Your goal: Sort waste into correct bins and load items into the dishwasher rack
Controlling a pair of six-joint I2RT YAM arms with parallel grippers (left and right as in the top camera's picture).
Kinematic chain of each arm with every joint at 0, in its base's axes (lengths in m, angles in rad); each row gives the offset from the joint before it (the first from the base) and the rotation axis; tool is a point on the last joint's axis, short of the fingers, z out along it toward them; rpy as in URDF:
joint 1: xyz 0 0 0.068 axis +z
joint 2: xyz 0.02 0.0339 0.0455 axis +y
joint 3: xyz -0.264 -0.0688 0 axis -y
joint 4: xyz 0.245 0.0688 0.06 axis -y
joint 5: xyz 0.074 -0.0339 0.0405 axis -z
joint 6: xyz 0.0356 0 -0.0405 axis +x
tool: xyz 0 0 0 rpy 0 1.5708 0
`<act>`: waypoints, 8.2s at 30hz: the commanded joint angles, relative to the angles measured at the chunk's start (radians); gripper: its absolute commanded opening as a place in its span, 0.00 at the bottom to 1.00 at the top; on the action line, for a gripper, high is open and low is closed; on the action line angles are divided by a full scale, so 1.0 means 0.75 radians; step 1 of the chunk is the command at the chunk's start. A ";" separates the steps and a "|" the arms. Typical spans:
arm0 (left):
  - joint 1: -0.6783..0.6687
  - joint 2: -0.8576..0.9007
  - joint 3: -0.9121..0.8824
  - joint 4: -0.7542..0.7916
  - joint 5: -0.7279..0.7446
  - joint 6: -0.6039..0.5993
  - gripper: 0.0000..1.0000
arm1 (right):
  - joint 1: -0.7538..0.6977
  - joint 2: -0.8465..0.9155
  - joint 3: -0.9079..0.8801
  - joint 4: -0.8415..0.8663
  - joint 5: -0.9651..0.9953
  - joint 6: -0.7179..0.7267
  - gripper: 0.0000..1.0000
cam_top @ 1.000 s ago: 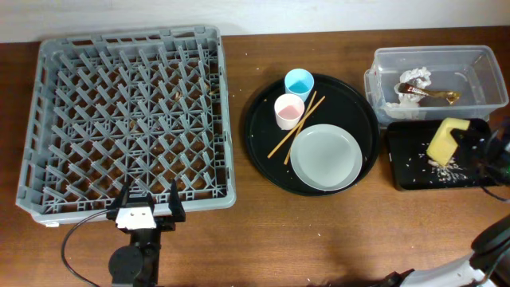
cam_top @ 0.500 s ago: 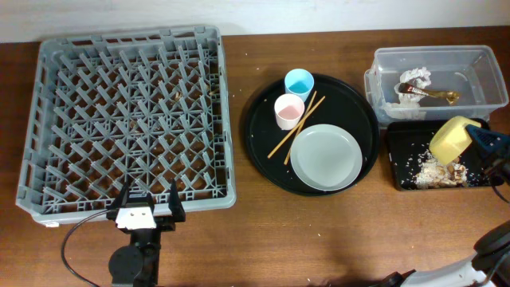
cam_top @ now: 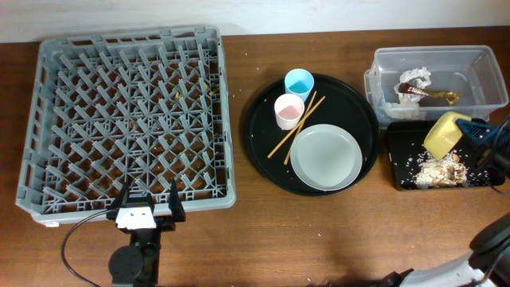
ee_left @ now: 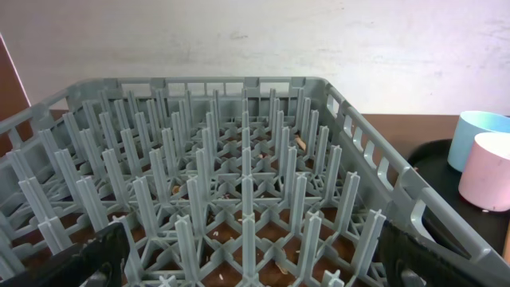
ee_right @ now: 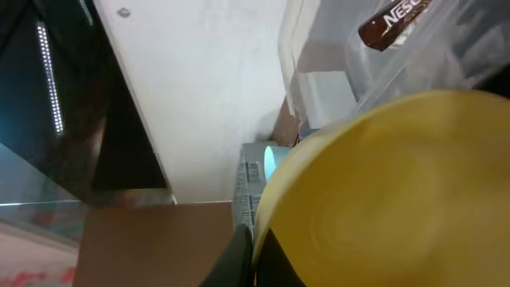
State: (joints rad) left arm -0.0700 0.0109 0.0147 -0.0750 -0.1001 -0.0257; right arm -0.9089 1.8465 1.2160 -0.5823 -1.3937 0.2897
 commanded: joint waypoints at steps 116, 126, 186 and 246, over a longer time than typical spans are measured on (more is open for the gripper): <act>0.130 1.914 0.947 0.570 1.754 -1.742 0.41 | 1.771 0.427 0.846 -0.609 0.223 -0.718 0.04; 0.183 1.913 0.995 0.635 1.439 -1.427 0.19 | 1.306 0.331 0.847 -0.753 0.591 -0.619 0.38; 0.315 2.401 1.796 -1.340 2.122 0.292 0.86 | 1.316 0.216 0.419 -0.109 0.107 -0.279 0.05; -0.316 2.861 2.370 -1.209 -0.077 -0.325 0.67 | 1.438 -0.045 0.418 -0.612 1.438 -0.207 0.99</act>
State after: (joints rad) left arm -0.3065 2.1166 1.7916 -0.9821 -0.1528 -0.2554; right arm 0.1707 1.8297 1.5341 -1.0386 -0.3367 0.1455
